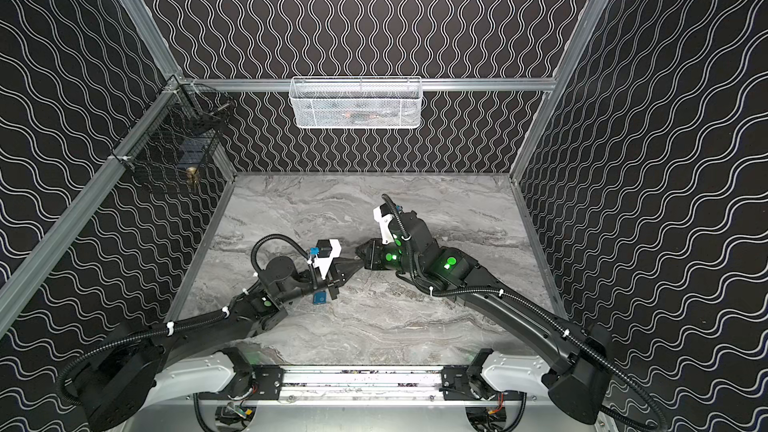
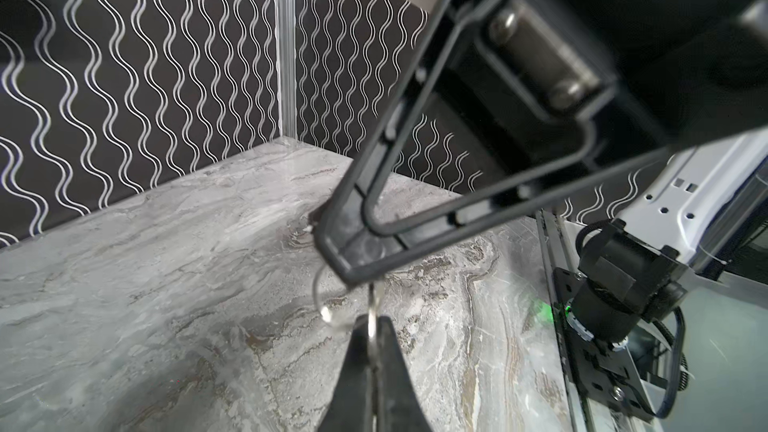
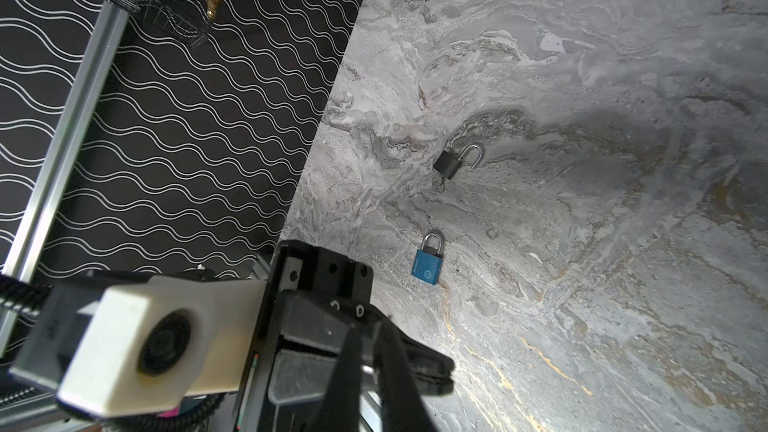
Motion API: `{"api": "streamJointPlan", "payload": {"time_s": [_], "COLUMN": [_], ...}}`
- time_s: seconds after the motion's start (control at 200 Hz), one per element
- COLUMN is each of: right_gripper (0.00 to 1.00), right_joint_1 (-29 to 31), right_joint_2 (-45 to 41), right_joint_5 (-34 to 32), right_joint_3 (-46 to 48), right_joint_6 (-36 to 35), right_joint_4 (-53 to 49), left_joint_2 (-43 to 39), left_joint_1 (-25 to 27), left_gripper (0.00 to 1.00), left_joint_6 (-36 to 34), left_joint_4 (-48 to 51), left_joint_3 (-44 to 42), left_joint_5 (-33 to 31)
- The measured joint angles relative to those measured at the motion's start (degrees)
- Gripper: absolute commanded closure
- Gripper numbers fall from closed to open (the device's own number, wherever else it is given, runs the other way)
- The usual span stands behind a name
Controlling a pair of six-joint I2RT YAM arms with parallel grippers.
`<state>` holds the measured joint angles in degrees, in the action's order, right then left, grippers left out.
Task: Unlock with the key
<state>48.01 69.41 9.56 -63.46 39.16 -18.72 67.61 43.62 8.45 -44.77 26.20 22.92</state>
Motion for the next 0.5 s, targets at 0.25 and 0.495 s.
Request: {"api": "streamJointPlan", "payload": {"time_s": [0.25,0.495], "right_gripper": [0.61,0.55], "right_joint_1": [-4.26,-6.54], "right_joint_2": [-1.77,-2.75], "right_joint_5": [5.60,15.32], "right_joint_3": [0.42,2.25], "right_joint_6": [-5.27,-12.39], "right_joint_4": [2.05,6.51], "left_joint_2": [-1.25,-0.44], "left_joint_1": [-0.11,-0.17], "left_gripper": [1.00,1.00], "left_joint_6": [-0.46,-1.33], "left_joint_4": [10.71,18.36], "left_joint_3": [5.33,10.34], "left_joint_5": [0.04,1.46]}}
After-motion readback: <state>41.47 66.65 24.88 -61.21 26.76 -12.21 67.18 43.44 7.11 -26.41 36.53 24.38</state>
